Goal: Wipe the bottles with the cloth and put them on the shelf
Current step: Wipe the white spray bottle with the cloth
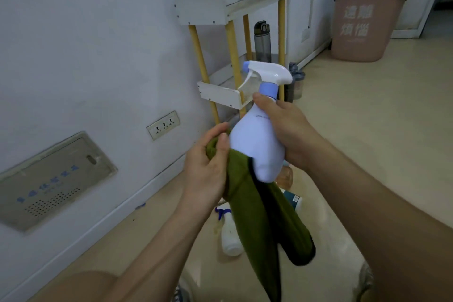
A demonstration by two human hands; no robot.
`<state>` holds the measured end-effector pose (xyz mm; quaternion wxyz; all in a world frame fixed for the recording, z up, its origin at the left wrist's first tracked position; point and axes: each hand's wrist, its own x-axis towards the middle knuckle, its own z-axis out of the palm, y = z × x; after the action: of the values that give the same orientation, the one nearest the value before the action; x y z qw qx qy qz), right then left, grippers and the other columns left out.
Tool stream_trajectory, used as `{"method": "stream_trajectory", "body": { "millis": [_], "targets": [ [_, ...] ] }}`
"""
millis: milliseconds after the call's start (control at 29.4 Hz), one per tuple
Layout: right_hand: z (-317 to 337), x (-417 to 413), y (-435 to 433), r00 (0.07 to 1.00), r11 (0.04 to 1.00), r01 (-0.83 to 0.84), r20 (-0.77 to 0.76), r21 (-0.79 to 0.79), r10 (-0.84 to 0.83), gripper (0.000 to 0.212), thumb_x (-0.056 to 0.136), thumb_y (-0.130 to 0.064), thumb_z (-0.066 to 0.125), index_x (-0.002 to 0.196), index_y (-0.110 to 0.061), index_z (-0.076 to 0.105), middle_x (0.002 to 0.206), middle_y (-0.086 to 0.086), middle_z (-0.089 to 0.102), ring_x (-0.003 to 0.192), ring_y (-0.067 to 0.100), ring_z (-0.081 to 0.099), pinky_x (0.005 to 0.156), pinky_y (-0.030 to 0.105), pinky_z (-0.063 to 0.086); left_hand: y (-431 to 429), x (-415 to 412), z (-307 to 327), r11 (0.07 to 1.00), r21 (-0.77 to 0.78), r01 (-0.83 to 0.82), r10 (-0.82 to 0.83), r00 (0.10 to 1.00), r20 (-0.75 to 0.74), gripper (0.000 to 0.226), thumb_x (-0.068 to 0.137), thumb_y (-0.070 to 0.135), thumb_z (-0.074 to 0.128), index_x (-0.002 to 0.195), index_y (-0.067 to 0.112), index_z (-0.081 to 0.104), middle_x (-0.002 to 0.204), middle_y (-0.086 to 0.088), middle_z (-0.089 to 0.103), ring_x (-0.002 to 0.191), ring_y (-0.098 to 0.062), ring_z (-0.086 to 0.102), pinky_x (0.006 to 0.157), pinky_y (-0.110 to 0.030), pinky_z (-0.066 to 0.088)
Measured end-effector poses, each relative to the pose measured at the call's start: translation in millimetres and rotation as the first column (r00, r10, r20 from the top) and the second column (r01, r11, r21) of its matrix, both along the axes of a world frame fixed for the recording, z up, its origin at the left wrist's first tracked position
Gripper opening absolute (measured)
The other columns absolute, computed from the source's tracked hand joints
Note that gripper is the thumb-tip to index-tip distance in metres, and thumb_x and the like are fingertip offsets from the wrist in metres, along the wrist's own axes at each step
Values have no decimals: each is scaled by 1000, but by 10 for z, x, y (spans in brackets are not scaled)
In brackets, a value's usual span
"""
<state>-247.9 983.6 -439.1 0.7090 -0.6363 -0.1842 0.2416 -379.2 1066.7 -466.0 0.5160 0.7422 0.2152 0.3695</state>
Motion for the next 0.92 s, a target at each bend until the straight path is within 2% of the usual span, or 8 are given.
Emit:
{"method": "stream_trajectory", "body": {
  "millis": [170,306,442,511,613,715,817,919],
  "targets": [
    [-92,83,34,967,966,234,-125,108,-221,41,95,-45,60,114,-9,64,110,9,70,102,27,67,87,38,54,-100,-58,7,904,395,164,-125,985,-121,39,101,31,42,140,33,46,132,31,46,124,22,36,103,-4,27],
    [-226,67,93,882,955,226,-457,192,-117,41,96,-50,53,110,-12,61,114,12,67,99,28,66,92,45,52,-71,-15,-211,626,701,341,-11,903,-430,54,101,50,20,151,39,5,159,14,17,148,-2,5,122,-40,10],
    [-370,-64,199,860,958,125,-511,257,24,54,97,-53,48,126,-8,60,130,15,63,117,33,62,106,48,45,-22,58,-175,473,854,214,140,939,-313,54,103,45,21,154,26,22,156,3,35,143,-13,27,117,-40,23],
    [-376,-181,283,902,969,77,-431,236,33,41,96,-51,53,114,-16,65,115,6,70,104,23,67,103,47,48,72,111,-100,613,770,175,76,958,-278,51,101,40,27,149,26,38,149,6,46,136,-10,38,111,-27,29],
    [-407,-333,405,988,992,94,-128,88,-82,18,100,-40,52,101,-25,60,103,-1,65,97,17,63,101,41,47,247,134,-70,955,245,169,-81,940,-332,44,94,45,29,122,36,62,121,14,64,118,-9,55,93,-23,40],
    [-438,-381,369,997,991,75,-23,112,-73,18,98,-32,58,90,-17,64,90,5,67,89,23,65,83,38,52,210,95,-140,967,210,141,-58,932,-358,28,103,40,34,95,39,62,96,19,64,103,-12,60,80,-22,42],
    [-403,-345,315,991,985,121,-68,124,-113,22,96,-33,61,90,-13,67,85,9,70,82,25,67,80,42,56,128,-13,-150,922,360,140,-22,950,-311,35,102,28,40,132,33,57,115,24,59,106,2,55,83,-9,40],
    [-293,-327,306,974,972,181,-165,149,-156,23,95,-30,62,86,-10,66,83,13,69,82,29,67,85,45,55,100,-148,-51,835,493,244,-71,936,-344,53,92,30,44,145,29,44,139,18,51,122,-1,50,100,-17,40]
  ]
}}
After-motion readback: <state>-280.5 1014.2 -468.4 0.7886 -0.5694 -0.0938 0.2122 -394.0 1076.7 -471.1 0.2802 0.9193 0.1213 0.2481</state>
